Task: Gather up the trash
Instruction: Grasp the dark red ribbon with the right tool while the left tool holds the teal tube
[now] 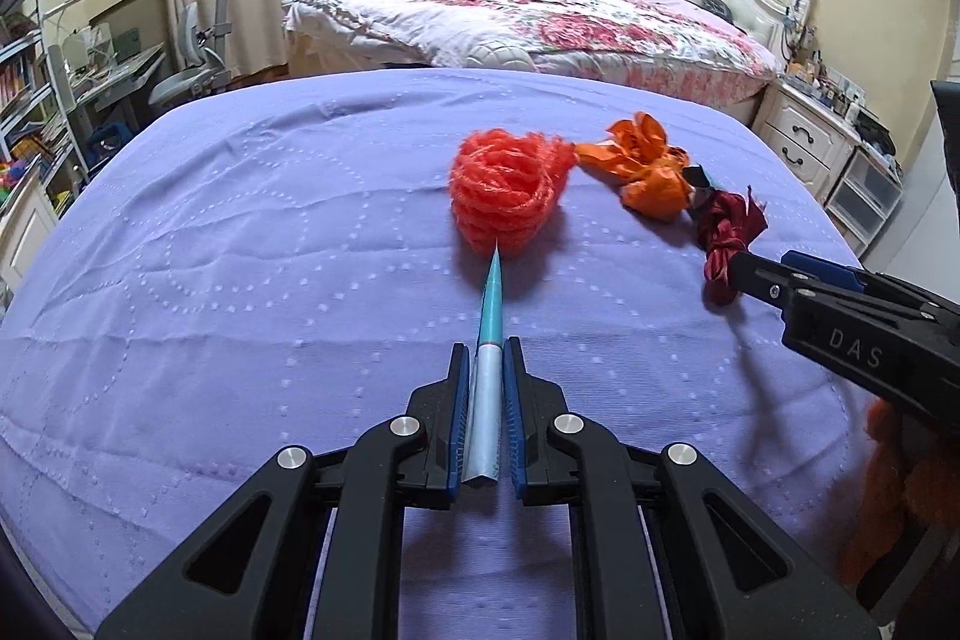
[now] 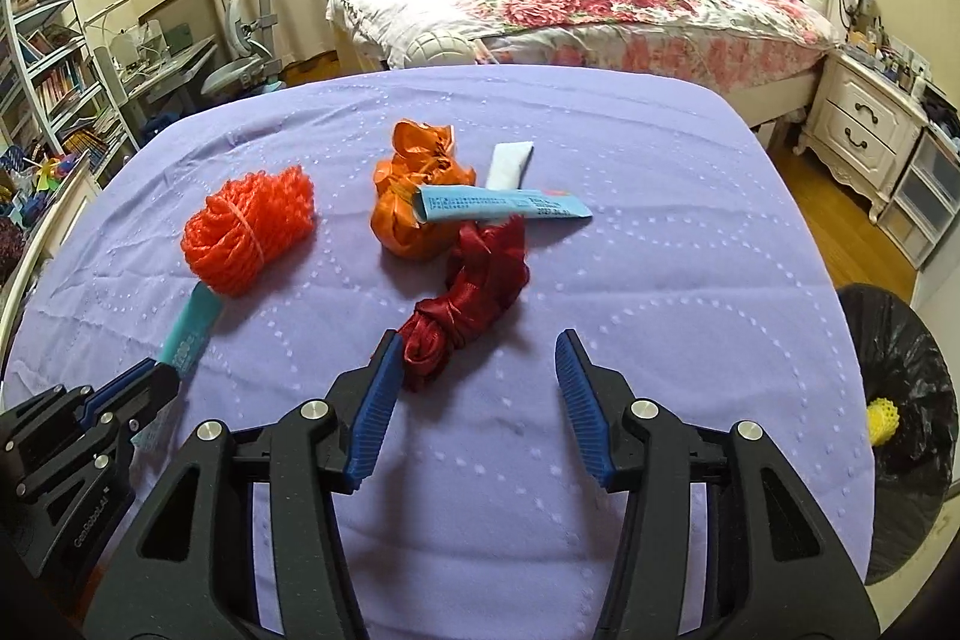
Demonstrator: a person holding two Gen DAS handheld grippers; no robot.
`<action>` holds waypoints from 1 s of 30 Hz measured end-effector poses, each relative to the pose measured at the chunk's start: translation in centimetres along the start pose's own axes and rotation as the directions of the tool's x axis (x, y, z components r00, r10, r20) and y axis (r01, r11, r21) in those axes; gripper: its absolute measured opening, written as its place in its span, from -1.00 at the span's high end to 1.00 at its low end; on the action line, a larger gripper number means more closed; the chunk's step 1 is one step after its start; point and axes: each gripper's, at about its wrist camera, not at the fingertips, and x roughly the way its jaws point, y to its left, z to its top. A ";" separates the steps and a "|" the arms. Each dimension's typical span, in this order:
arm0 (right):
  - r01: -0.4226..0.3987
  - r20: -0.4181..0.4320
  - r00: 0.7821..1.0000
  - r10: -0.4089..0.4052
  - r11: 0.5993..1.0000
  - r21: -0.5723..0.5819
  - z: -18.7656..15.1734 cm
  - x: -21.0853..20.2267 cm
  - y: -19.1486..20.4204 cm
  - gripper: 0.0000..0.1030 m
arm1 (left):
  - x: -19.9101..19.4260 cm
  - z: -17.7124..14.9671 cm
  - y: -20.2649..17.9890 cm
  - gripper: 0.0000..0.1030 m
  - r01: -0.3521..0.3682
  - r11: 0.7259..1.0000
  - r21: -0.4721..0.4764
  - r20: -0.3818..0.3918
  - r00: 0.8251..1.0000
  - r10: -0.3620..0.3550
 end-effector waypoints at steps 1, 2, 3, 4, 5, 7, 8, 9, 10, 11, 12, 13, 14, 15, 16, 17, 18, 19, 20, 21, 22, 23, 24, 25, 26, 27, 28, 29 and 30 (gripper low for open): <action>-0.002 -0.003 1.000 0.002 1.000 0.001 0.1 0.0 0.2 0.01 | -0.1 0.0 0.2 0.76 -0.002 1.000 -0.003 0.000 1.000 0.002; -0.007 -0.002 1.000 0.007 1.000 0.000 0.2 0.0 0.4 0.01 | -0.1 -0.1 0.3 0.76 -0.003 1.000 -0.005 0.001 1.000 0.003; -0.009 -0.001 1.000 0.009 1.000 -0.002 0.2 -0.1 0.6 0.00 | -0.2 -0.3 0.6 0.76 -0.005 1.000 -0.008 0.002 1.000 0.005; -0.010 -0.003 1.000 0.010 1.000 -0.004 0.1 -0.2 0.7 -0.01 | -0.3 -0.3 0.8 0.76 -0.004 1.000 -0.012 0.003 1.000 0.004; -0.012 -0.004 1.000 0.012 1.000 -0.005 0.0 -0.2 0.8 -0.03 | -0.3 -0.3 1.0 0.76 -0.004 1.000 -0.016 0.003 1.000 0.004; -0.018 -0.009 1.000 0.018 1.000 -0.004 -0.1 -0.2 1.0 -0.06 | -0.4 -0.3 1.3 0.76 -0.003 1.000 -0.024 0.006 1.000 0.003; -0.020 -0.010 1.000 0.020 1.000 -0.003 -0.2 -0.1 1.2 -0.10 | -0.4 -0.3 1.5 0.76 -0.003 1.000 -0.029 0.008 1.000 0.004; -0.020 -0.011 1.000 0.020 1.000 -0.001 -0.2 0.0 1.3 -0.10 | -0.5 -0.3 1.7 0.76 -0.004 0.999 -0.032 0.010 1.000 0.004; -0.017 -0.012 1.000 0.017 1.000 0.000 -0.1 0.0 1.4 -0.10 | -0.5 -0.3 1.8 0.76 -0.005 0.999 -0.036 0.012 1.000 0.006; -0.013 -0.011 1.000 0.013 1.000 0.003 0.0 0.2 1.5 -0.10 | -0.4 -0.2 2.1 0.76 -0.006 0.999 -0.039 0.013 1.000 0.006; -0.011 -0.009 1.000 0.011 1.000 0.007 0.2 0.3 1.5 -0.10 | -0.4 -0.2 2.3 0.76 -0.008 0.999 -0.043 0.015 1.000 0.009; -0.009 -0.003 1.000 0.009 1.000 0.014 0.4 0.4 1.6 -0.10 | -0.4 -0.1 2.5 0.76 -0.011 0.999 -0.051 0.016 1.000 0.012; -0.006 0.000 1.000 0.006 1.000 0.016 0.6 0.5 1.7 -0.10 | -0.4 -0.1 2.7 0.76 -0.011 0.998 -0.058 0.015 1.000 0.012; 0.003 -0.001 1.000 -0.003 1.000 0.017 0.7 0.8 1.8 -0.10 | -0.3 -0.1 2.9 0.76 -0.011 0.998 -0.064 0.014 1.000 0.012; 0.010 -0.003 1.000 -0.010 1.000 0.015 0.8 1.0 1.9 -0.10 | -0.3 -0.1 3.1 0.76 -0.010 0.998 -0.068 0.013 1.000 0.011; 0.020 -0.011 1.000 -0.020 1.000 0.009 0.9 1.3 2.0 -0.09 | -0.3 -0.1 3.2 0.76 -0.011 0.998 -0.069 0.014 1.000 0.012; 0.025 -0.017 1.000 -0.025 1.000 0.008 0.8 1.5 2.0 -0.05 | -0.4 -0.1 3.2 0.76 -0.012 0.998 -0.068 0.015 1.000 0.014; 0.029 -0.021 0.999 -0.029 0.999 0.012 0.8 1.7 2.0 0.13 | -0.4 -0.1 3.2 0.76 -0.013 0.998 -0.068 0.015 1.000 0.014; 0.026 -0.031 0.999 -0.025 1.000 0.015 0.7 1.8 1.9 0.31 | -0.4 -0.1 3.2 0.76 -0.012 0.998 -0.069 0.014 1.000 0.013; 0.019 -0.037 0.999 -0.018 1.000 0.016 0.5 1.9 1.8 0.38 | -0.4 -0.1 3.3 0.76 -0.011 0.997 -0.071 0.013 1.000 0.012; 0.017 -0.040 0.999 -0.016 1.000 0.015 0.3 1.8 1.7 0.47 | -0.3 -0.1 3.3 0.76 -0.010 0.997 -0.073 0.012 1.000 0.011; 0.020 -0.037 0.999 -0.020 1.000 0.008 0.1 1.6 1.6 0.52 | -0.3 -0.2 3.3 0.76 -0.007 0.997 -0.073 0.011 1.000 0.008; 0.021 -0.036 0.999 -0.021 1.000 0.003 -0.1 1.4 1.5 0.53 | -0.2 -0.1 3.3 0.76 -0.002 0.997 -0.072 0.008 1.000 0.003; 0.021 -0.035 0.999 -0.021 1.000 0.000 -0.3 1.2 1.4 0.53 | -0.2 -0.1 3.3 0.76 0.006 0.998 -0.070 0.004 1.000 -0.005; 0.022 -0.034 0.999 -0.022 1.000 -0.003 -0.5 1.1 1.4 0.53 | -0.2 -0.1 3.3 0.76 0.013 0.998 -0.069 0.001 1.000 -0.013; 0.024 -0.033 0.999 -0.024 1.000 -0.004 -0.6 1.0 1.2 0.53 | -0.2 -0.1 3.4 0.76 0.015 0.997 -0.070 0.001 1.000 -0.015; 0.024 -0.033 0.999 -0.024 1.000 -0.004 -0.8 0.9 1.1 0.54 | -0.2 0.0 3.4 0.73 0.015 0.997 -0.073 0.001 1.000 -0.015; 0.025 -0.032 0.999 -0.025 1.000 -0.002 -1.0 0.7 0.9 0.54 | -0.1 0.0 3.5 0.61 0.018 0.997 -0.076 -0.001 1.000 -0.018; 0.024 -0.031 0.999 -0.024 1.000 0.001 -1.1 0.6 0.7 0.54 | -0.1 -0.1 3.5 0.54 0.020 0.997 -0.078 -0.004 1.000 -0.020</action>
